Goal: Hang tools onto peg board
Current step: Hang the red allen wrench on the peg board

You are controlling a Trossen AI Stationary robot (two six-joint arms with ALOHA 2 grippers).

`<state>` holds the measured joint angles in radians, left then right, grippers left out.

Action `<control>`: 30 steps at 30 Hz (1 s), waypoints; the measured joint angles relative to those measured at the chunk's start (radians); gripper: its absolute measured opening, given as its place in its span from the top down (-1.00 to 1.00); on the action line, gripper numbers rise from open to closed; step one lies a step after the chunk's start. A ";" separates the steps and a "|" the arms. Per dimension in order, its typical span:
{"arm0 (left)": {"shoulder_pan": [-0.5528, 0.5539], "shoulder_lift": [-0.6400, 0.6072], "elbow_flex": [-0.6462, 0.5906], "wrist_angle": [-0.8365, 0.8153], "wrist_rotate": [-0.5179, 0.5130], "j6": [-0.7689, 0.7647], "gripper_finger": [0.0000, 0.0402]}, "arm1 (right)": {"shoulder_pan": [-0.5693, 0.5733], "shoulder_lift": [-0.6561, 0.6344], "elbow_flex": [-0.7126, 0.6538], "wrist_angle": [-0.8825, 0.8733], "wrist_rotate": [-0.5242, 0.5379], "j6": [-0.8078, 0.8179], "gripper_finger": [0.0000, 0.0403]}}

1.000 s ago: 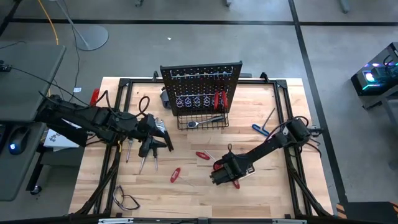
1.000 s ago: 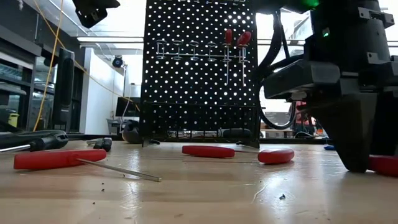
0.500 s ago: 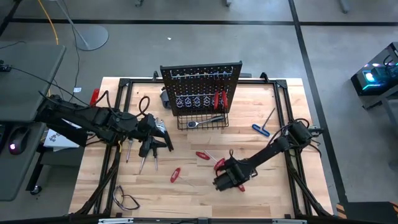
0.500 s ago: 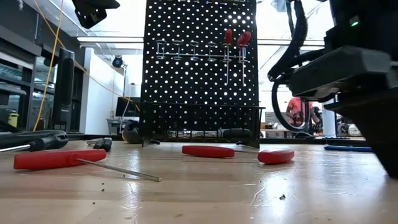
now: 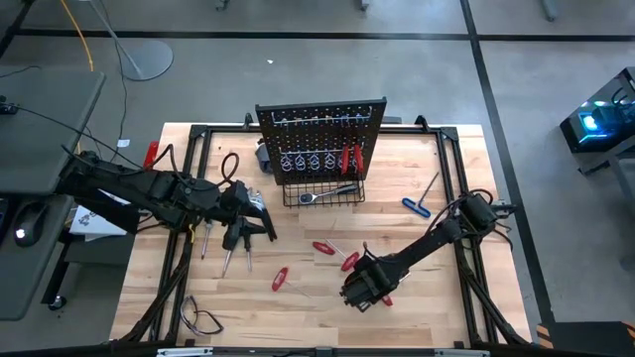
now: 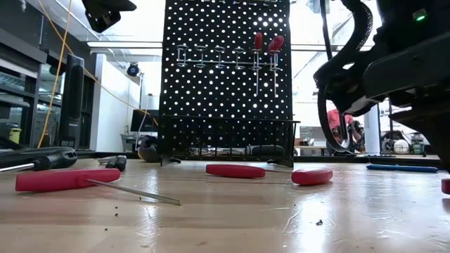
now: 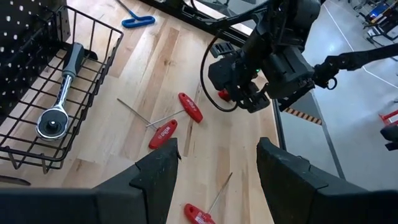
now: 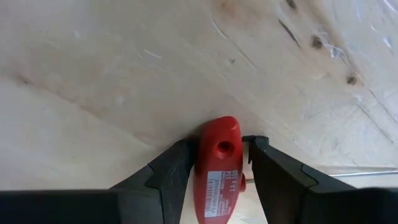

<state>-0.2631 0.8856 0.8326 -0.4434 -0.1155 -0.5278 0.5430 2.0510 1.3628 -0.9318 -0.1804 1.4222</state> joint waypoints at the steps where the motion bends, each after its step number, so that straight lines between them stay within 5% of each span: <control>1: 0.000 0.000 0.000 0.000 -0.003 0.000 0.01 | 0.000 0.000 -0.001 0.001 0.000 -0.010 0.19; 5: 0.001 0.000 0.000 0.000 -0.010 0.000 0.01 | 0.002 -0.004 -0.030 0.024 -0.003 -0.017 0.28; 9: 0.001 0.000 0.000 0.000 -0.033 0.000 0.01 | 0.009 -0.009 -0.064 0.065 0.001 -0.005 0.70; 12: 0.001 0.000 0.000 0.000 -0.041 -0.003 0.01 | 0.008 -0.011 -0.059 0.075 0.008 -0.007 0.72; 16: 0.001 -0.002 0.000 0.000 -0.049 -0.003 0.01 | 0.010 -0.016 -0.009 0.032 0.099 -0.043 0.98; 30: 0.001 -0.003 0.004 0.030 -0.082 0.006 0.01 | 0.008 -0.024 0.160 -0.191 0.303 -0.069 0.99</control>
<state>-0.2623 0.8829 0.8364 -0.4133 -0.1970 -0.5220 0.5507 2.0270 1.5232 -1.1223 0.1224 1.3531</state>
